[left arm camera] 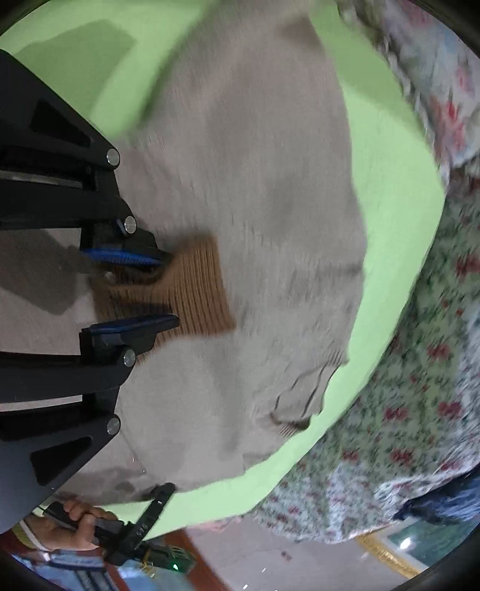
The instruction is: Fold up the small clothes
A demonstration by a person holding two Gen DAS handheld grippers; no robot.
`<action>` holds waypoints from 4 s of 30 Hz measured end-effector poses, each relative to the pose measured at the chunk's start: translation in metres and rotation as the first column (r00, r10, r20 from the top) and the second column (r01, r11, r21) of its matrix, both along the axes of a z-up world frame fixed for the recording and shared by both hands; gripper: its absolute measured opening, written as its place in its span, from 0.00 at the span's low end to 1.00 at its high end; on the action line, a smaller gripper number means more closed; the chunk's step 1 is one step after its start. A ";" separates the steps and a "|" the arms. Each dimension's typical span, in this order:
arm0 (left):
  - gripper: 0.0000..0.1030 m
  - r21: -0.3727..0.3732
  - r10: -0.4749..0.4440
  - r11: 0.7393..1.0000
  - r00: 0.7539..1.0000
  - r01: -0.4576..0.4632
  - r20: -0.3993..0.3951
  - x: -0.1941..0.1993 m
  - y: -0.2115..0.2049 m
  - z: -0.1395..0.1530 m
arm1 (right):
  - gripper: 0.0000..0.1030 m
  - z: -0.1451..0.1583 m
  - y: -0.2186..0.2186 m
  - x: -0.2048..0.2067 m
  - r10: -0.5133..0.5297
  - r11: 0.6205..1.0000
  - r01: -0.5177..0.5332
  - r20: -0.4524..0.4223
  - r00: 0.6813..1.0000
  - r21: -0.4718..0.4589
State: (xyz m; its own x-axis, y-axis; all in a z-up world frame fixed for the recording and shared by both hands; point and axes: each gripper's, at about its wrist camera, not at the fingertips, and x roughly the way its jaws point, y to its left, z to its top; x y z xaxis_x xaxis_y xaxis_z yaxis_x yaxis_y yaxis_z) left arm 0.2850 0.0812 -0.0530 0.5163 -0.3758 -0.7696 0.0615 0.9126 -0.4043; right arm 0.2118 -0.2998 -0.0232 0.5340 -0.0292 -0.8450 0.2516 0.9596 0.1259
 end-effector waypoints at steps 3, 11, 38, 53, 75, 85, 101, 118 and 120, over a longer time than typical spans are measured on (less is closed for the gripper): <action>0.25 0.008 0.073 0.997 0.997 -0.073 0.013 -0.022 0.034 0.008 | 0.58 0.006 -0.014 -0.015 -0.067 0.992 0.063 0.030 0.997 0.106; 0.63 -0.054 0.402 0.915 0.914 -0.400 0.055 -0.069 0.169 0.022 | 0.60 0.033 0.039 -0.045 0.053 0.987 -0.067 0.091 0.994 0.150; 0.02 -0.201 0.594 0.804 0.773 -0.560 0.221 -0.037 0.273 0.083 | 0.60 0.014 0.065 -0.093 0.095 0.980 -0.100 0.035 0.995 0.171; 0.02 -0.159 0.090 0.987 0.944 -0.041 0.319 -0.021 -0.004 0.113 | 0.60 0.017 0.048 -0.107 0.037 0.977 -0.050 0.067 0.997 0.206; 0.55 -0.020 -0.240 0.970 0.965 0.243 0.103 -0.045 -0.119 0.018 | 0.60 0.035 0.041 -0.092 0.027 0.973 -0.052 0.114 0.993 0.223; 0.56 0.098 0.142 0.984 0.988 -0.147 0.057 -0.067 0.036 0.010 | 0.60 0.032 0.143 -0.022 0.333 0.937 -0.342 0.119 0.935 0.064; 0.56 0.201 0.214 0.954 0.975 -0.221 0.058 -0.014 0.052 -0.002 | 0.22 -0.020 0.219 0.018 0.592 0.784 -0.575 0.002 0.806 -0.233; 0.57 0.239 0.215 0.943 0.973 -0.230 0.087 -0.003 0.042 -0.004 | 0.06 0.040 -0.016 0.024 -0.062 0.940 -0.015 0.213 0.975 0.342; 0.57 0.224 0.222 0.946 0.971 -0.236 0.088 -0.004 0.044 -0.005 | 0.06 0.035 -0.016 0.028 -0.051 0.946 -0.017 0.200 0.979 0.324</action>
